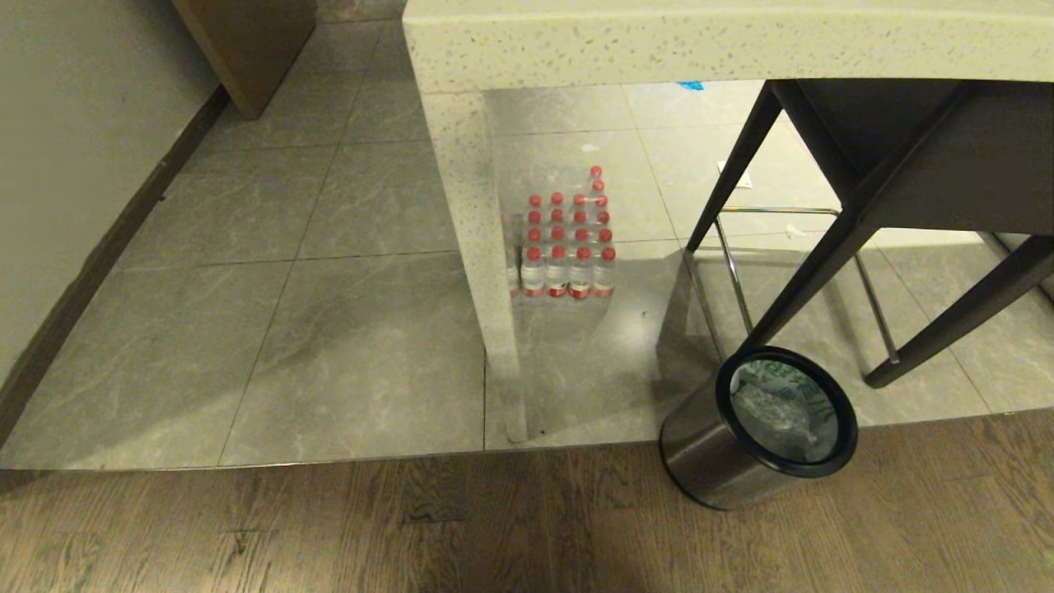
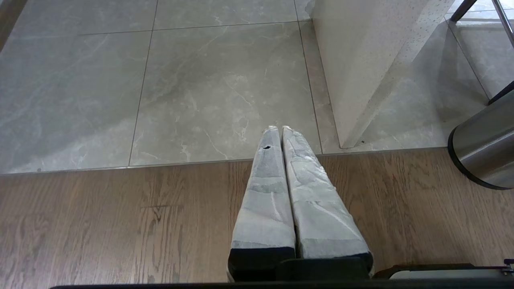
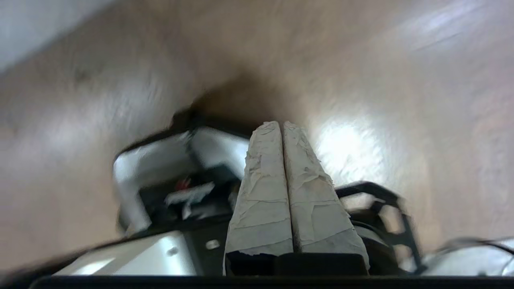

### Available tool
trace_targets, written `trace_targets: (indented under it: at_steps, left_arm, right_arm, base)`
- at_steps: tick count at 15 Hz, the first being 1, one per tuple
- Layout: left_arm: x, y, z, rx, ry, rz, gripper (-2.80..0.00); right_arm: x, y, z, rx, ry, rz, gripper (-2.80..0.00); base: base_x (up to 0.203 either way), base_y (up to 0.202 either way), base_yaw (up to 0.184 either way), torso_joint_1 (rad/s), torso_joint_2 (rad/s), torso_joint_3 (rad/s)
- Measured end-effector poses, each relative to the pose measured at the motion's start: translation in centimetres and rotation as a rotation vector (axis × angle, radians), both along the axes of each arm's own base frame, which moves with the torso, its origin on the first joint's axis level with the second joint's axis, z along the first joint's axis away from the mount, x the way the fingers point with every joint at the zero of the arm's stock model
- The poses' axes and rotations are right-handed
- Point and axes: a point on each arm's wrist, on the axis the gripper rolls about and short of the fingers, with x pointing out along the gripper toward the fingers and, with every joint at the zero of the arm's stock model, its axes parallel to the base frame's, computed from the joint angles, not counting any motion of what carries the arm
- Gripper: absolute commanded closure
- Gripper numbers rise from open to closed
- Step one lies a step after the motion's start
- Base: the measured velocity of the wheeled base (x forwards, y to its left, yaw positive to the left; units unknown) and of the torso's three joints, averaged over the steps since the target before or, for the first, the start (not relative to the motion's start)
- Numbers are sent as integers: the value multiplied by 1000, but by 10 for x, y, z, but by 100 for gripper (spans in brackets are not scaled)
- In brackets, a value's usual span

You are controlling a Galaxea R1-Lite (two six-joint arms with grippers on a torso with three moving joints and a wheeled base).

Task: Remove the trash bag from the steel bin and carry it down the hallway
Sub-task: Place the outer trash can on the ground

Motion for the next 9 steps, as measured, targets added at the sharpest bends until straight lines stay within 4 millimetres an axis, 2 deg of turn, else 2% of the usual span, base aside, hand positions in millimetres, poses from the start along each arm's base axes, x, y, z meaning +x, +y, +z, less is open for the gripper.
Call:
trace_targets:
  at_steps: [2,4,5,9]
  left_arm:
    - [0,0,0,0,0,1,0]
    - [0,0,0,0,0,0,0]
    - [0,0,0,0,0,0,0]
    - [0,0,0,0,0,0,0]
  right_arm:
    - [40,9,-4,18,56,57,0]
    - [89,22,-10,13,74,104,0]
    - [114,28,-15,3,68,130,-280]
    - [203,50,-53,-175,58,227,-280]
  base:
    - [0,0,0,0,0,0]
    - [0,0,0,0,0,0]
    - [0,0,0,0,0,0]
    - [0,0,0,0,0,0]
